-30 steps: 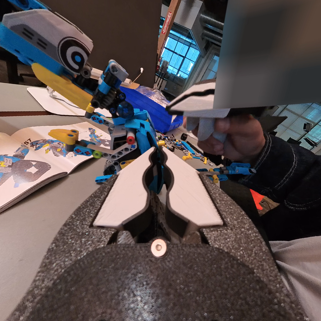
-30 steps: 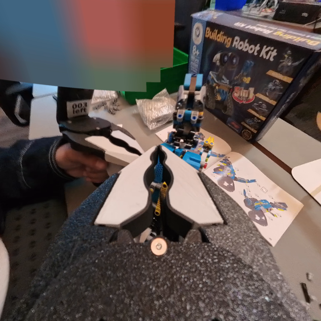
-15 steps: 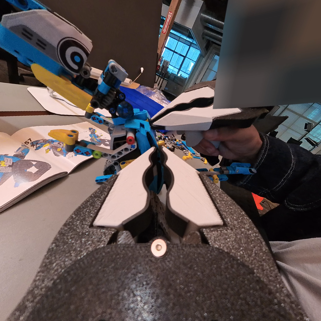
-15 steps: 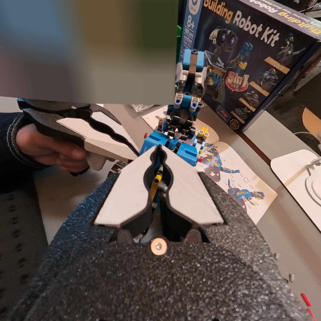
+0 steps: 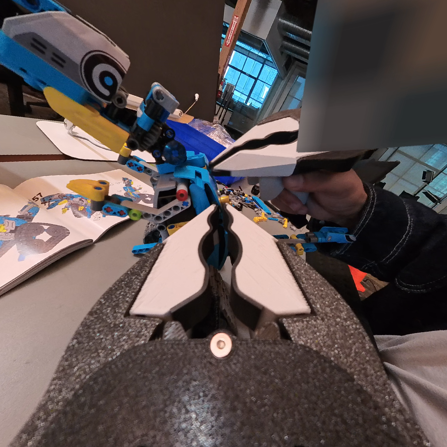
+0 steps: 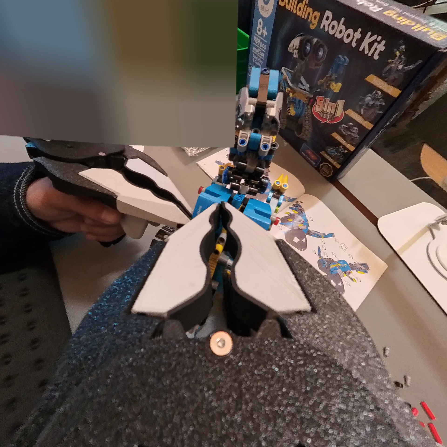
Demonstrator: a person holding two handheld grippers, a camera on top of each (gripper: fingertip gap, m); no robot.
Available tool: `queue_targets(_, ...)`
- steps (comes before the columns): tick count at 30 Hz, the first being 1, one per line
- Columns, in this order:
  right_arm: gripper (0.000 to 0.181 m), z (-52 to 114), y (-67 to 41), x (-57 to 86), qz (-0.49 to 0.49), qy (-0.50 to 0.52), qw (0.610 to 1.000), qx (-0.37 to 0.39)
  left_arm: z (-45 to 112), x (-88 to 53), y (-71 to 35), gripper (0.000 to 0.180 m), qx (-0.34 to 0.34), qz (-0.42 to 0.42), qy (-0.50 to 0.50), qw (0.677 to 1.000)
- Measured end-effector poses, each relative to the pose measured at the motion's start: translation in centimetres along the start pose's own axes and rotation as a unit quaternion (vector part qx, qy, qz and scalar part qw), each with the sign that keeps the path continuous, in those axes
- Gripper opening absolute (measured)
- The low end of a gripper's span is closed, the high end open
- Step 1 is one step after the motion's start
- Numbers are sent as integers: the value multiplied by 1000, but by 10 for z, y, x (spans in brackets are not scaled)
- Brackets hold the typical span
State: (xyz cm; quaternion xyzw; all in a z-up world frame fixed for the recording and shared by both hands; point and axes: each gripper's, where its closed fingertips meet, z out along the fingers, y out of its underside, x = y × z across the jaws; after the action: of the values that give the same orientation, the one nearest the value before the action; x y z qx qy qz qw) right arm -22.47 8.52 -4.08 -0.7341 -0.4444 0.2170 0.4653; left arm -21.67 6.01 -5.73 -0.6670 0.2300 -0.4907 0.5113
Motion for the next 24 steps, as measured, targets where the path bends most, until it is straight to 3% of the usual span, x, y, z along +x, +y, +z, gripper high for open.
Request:
queue_targets(13,0,-4,2,-11,7,-58,998,-21,0,-1,0,1,0,1,1,1000)
queue_targets(18,2,-8,-1,4,-86,18,996,-34,0,0,0,1,0,-1,2,1000)
queue_targets(24,5,0,7,-4,-142,-11,985,-102,0,-1,0,1,0,-1,1,1000)
